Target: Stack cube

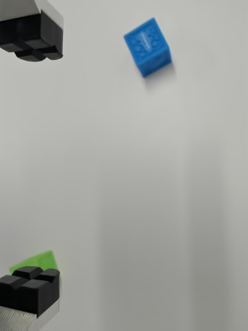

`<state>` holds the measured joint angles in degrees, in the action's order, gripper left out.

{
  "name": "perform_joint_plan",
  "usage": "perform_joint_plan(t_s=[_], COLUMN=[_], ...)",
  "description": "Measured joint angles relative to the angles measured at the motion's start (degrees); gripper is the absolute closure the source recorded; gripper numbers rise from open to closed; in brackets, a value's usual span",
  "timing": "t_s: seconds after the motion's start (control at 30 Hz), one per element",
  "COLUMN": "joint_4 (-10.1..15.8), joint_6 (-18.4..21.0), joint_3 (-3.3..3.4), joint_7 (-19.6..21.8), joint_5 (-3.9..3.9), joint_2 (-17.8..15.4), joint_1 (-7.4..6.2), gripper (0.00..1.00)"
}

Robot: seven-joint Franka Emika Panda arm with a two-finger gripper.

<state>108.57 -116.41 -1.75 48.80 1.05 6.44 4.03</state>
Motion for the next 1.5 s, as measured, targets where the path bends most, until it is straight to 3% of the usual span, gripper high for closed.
perform_joint_plan(t_s=[0.7,1.5], joint_4=[0.55,7.08], joint_6=[-0.30,-4.13], joint_3=[0.09,1.11], joint_7=[-0.34,-4.65], joint_5=[0.00,0.00], joint_2=[-0.05,-2.48], joint_1=[0.00,0.67], gripper=[0.00,0.00])
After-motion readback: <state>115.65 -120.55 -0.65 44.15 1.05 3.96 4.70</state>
